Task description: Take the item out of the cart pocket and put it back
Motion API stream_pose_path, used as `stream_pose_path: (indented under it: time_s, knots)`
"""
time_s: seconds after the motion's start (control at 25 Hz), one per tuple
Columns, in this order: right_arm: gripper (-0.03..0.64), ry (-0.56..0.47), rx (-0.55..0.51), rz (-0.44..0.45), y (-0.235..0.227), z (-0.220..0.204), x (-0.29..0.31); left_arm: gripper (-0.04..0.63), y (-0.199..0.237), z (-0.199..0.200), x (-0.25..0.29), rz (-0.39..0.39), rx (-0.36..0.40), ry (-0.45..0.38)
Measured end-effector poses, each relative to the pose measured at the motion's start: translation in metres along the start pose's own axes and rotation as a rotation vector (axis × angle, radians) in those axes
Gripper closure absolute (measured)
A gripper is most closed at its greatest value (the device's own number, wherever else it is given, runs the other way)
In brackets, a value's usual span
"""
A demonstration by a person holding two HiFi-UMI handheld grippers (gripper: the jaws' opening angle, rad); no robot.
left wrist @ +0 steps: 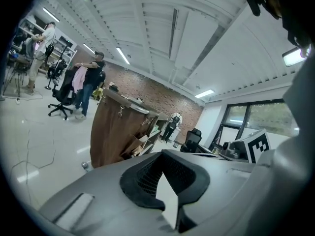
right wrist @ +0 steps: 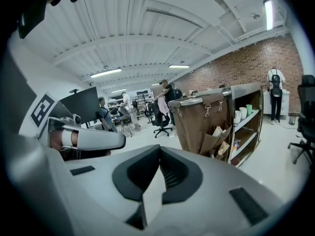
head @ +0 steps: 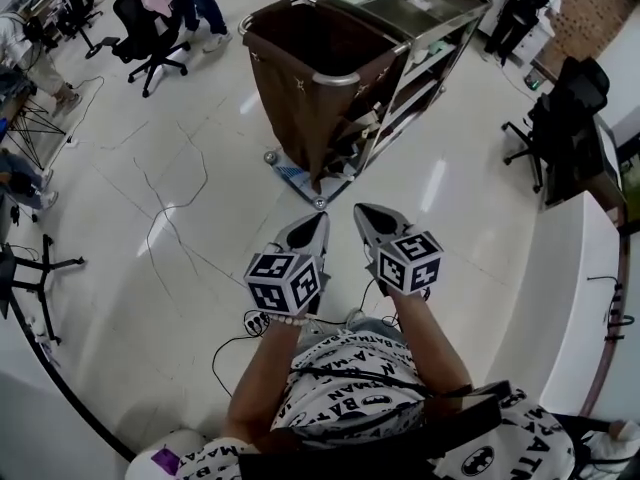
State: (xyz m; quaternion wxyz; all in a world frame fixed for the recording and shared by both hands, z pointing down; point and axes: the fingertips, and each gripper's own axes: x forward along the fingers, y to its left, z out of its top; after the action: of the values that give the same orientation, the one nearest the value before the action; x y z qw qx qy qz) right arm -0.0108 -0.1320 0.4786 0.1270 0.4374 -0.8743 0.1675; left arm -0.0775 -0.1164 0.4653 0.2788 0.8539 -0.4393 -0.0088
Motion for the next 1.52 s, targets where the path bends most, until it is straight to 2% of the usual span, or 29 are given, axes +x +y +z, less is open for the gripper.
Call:
stream_pose_path:
  time_s: [0.28,0.72,1.52]
  knots:
    - [0.615,0.001,-0.017,-0.005,-0.001,-0.008,-0.024,0.595,-0.023,-0.011,-0.005,0.0,0.008,0.01]
    - [0.615,-0.031,0.034,-0.071,-0.041,-0.021,-0.075,0.595,-0.064,-0.041,0.01,-0.037,0.019,0.078]
    - [0.615,-0.025,0.0,-0.053,-0.043,-0.02,-0.093,0.595,-0.084,-0.041,0.006,-0.027,0.028,0.047]
